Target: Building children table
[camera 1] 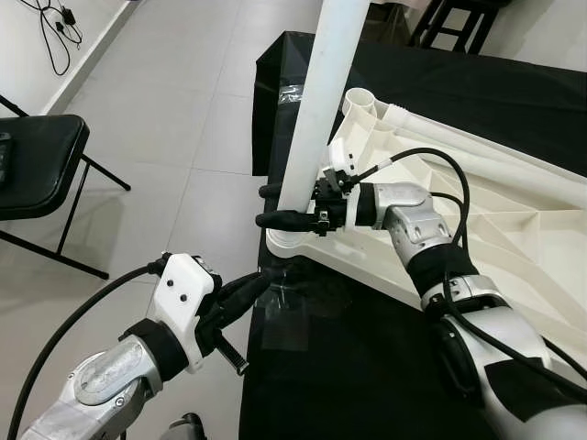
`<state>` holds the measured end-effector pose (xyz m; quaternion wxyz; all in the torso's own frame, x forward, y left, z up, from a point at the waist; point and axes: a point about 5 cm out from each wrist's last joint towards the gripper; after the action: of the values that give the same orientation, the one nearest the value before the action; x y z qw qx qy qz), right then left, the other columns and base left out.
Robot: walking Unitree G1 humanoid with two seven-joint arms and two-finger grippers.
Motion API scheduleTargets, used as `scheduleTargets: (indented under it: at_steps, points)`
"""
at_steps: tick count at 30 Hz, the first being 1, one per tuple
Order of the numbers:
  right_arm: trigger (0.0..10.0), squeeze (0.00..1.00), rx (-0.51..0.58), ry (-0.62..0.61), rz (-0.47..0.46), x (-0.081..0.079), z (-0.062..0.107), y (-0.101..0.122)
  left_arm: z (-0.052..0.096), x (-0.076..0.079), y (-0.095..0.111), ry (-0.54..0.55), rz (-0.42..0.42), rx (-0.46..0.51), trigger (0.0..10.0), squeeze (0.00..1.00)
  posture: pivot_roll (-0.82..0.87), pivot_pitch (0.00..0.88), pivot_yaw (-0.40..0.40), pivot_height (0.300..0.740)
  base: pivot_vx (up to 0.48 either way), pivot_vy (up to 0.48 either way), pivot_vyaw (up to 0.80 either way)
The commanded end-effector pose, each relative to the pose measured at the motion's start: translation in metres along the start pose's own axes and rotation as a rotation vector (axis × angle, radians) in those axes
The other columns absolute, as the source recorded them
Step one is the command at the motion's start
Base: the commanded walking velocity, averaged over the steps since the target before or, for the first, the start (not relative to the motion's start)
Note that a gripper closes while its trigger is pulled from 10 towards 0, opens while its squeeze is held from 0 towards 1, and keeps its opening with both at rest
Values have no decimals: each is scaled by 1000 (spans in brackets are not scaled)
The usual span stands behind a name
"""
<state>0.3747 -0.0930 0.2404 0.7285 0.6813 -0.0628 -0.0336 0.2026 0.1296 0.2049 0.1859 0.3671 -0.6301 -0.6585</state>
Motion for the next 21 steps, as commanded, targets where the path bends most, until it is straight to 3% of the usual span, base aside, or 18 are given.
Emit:
scheduleTargets:
  at_steps: [1, 3, 4, 5, 7, 9, 10, 11, 12, 13, 14, 18, 19, 21]
  points:
    - [0, 0, 3, -85, -28, 3, 9, -12, -1, 3, -1, -20, 13, -5, 10000, 0, 124, 294, -141, 740, 0, 0, 0]
    - [0, 0, 3, -85, -28, 3, 9, -12, -1, 3, -1, -20, 13, -5, 10000, 0, 124, 294, -141, 740, 0, 0, 0]
    - [0, 0, 21, -165, -11, 6, 16, -12, -2, 3, -1, -23, 14, 0, 10000, 0, 114, 289, -137, 740, 0, 0, 0]
    - [0, 0, 21, -165, -11, 6, 16, -12, -2, 3, -1, -23, 14, 0, 10000, 0, 114, 289, -137, 740, 0, 0, 0]
    - [0, 0, 36, -395, -6, 7, 27, -22, -5, 4, -2, -37, 20, 9, 10000, 0, 80, 277, -136, 740, 0, 0, 0]
    - [0, 0, 36, -395, -6, 7, 27, -22, -5, 4, -2, -37, 20, 9, 10000, 0, 80, 277, -136, 740, 0, 0, 0]
    - [0, 0, 55, -559, -40, -1, 23, -35, -6, 4, -2, -45, 23, 11, 10000, 0, 68, 273, -133, 740, 0, 0, 0]
    - [0, 0, 55, -559, -40, -1, 23, -35, -6, 4, -2, -45, 23, 11, 10000, 0, 68, 273, -133, 740, 0, 0, 0]
    - [0, 0, 65, -803, -103, -45, 0, -69, -7, 3, -4, -59, 28, 11, 10000, 0, 45, 262, -98, 740, 0, 0, 0]
    - [0, 0, 65, -803, -103, -45, 0, -69, -7, 3, -4, -59, 28, 11, 10000, 0, 45, 262, -98, 740, 0, 0, 0]
    - [0, 0, 63, -838, -96, -59, -5, -75, -8, 2, -5, -63, 30, 10, 10000, 0, 45, 262, -98, 740, 0, 0, 0]
    - [0, 0, 58, -816, -85, -61, -11, -76, -10, 3, -4, -72, 34, 17, 10000, 0, 45, 246, -91, 740, 0, 0, 0]
    - [10000, 0, 44, -788, -89, -58, -14, -77, -13, 4, -4, -79, 35, 24, 10000, 0, 51, 240, -109, 740, 0, 0, 0]
    - [10000, 0, 36, -778, -97, -54, -16, -78, -14, 4, -3, -83, 34, 28, 10000, 0, 54, 238, -113, 740, 0, 0, 0]
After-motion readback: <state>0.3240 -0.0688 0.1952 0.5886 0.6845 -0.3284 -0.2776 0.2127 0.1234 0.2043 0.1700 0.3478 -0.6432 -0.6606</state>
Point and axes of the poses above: a point about 5 cm out from each wrist's last joint towards the gripper, its own z axis pointing back from the gripper into the wrist, its own y axis along the axis of the wrist's last joint, x = y × z, and after that the axes turned 9 degrees about -z, right-handed
